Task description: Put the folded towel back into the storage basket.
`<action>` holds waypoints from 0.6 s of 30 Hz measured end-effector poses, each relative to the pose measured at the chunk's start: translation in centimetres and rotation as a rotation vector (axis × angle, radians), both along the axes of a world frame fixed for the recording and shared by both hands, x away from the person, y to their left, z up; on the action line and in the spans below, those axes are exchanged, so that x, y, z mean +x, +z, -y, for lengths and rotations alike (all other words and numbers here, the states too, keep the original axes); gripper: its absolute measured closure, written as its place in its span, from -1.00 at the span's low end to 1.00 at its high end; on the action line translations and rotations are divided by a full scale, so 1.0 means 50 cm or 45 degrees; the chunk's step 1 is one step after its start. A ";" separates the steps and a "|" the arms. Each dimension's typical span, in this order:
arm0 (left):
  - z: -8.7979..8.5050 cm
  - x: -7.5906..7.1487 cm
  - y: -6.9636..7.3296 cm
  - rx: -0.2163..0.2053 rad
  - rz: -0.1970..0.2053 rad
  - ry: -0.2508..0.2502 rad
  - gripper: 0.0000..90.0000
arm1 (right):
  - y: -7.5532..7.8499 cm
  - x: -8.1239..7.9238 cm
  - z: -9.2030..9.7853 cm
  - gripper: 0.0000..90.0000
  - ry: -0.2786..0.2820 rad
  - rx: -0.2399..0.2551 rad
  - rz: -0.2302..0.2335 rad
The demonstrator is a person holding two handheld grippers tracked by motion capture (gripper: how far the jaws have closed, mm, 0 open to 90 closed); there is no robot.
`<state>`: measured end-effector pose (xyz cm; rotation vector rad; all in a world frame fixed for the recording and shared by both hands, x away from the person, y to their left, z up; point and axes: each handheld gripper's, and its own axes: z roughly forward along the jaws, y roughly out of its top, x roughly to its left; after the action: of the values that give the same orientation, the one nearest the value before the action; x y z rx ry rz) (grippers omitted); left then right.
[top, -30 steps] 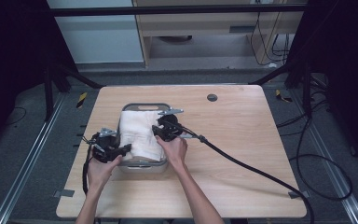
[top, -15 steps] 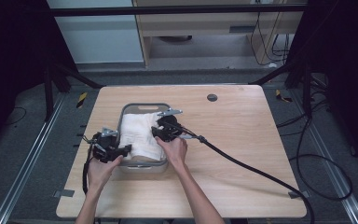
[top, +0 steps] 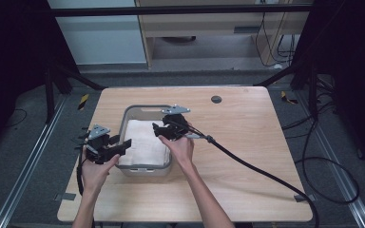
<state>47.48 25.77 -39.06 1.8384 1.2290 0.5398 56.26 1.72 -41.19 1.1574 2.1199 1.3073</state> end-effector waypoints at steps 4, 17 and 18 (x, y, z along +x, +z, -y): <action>-0.005 -0.009 0.015 -0.021 0.041 -0.005 0.02 | 0.016 -0.007 0.006 -0.29 0.018 0.006 0.025; -0.013 -0.022 0.022 -0.035 0.116 -0.014 0.10 | 0.075 -0.043 0.058 -0.46 0.076 0.039 0.122; -0.015 -0.023 0.021 -0.037 0.122 -0.017 0.13 | 0.078 -0.048 0.073 -0.47 0.077 0.038 0.130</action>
<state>46.31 26.51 -38.02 1.7740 1.1544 0.5930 53.83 -1.94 -37.31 1.0229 2.0835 1.3988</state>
